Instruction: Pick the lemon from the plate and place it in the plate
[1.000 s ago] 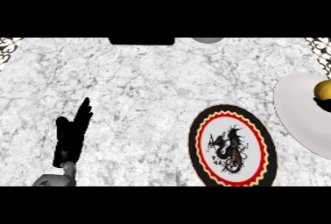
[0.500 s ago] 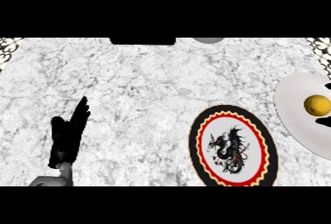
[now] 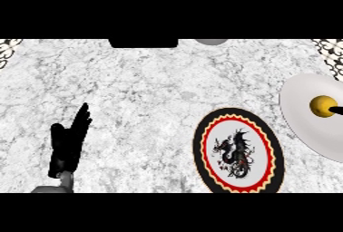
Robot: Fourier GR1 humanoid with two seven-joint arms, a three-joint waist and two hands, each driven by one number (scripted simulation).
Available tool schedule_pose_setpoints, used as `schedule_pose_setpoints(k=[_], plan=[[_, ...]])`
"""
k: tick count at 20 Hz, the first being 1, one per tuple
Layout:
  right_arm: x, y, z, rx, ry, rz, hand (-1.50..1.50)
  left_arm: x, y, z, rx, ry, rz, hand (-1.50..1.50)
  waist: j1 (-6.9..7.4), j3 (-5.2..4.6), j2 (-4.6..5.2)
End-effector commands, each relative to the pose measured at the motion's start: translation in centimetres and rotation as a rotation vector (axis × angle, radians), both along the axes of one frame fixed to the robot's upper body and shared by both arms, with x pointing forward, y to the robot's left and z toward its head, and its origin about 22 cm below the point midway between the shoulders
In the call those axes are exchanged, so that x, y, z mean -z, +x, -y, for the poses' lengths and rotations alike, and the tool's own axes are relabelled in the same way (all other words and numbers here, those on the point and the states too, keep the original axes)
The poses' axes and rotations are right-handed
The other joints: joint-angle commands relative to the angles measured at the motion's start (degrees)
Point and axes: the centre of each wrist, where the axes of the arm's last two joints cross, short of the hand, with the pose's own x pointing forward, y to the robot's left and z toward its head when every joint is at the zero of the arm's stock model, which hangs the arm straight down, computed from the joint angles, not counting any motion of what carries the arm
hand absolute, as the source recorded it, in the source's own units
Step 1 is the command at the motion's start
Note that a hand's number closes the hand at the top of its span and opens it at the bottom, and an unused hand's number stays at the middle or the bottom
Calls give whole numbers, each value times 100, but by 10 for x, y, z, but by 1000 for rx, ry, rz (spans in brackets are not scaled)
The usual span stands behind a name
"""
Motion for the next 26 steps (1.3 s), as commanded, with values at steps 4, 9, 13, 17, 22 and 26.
schedule_pose_setpoints(k=[4,9,13,17,22,26], plan=[[-11,-29,43,19,247,165,-150,-4,12,-12,19,-6,20,0,61,-4,32],[13,-57,51,-34,281,157,-150,-8,-1,-4,26,2,-8,0,59,-7,12],[19,-54,53,-58,290,201,-150,6,4,6,16,-13,16,0,84,-5,26],[37,-72,53,-86,276,186,-150,0,7,-4,5,-7,4,0,55,-7,17],[50,-61,42,-34,225,169,-150,-11,8,13,23,-15,12,0,91,-3,27],[43,-49,38,17,165,133,-150,-1,-1,-4,22,-2,-5,0,105,-4,27]])
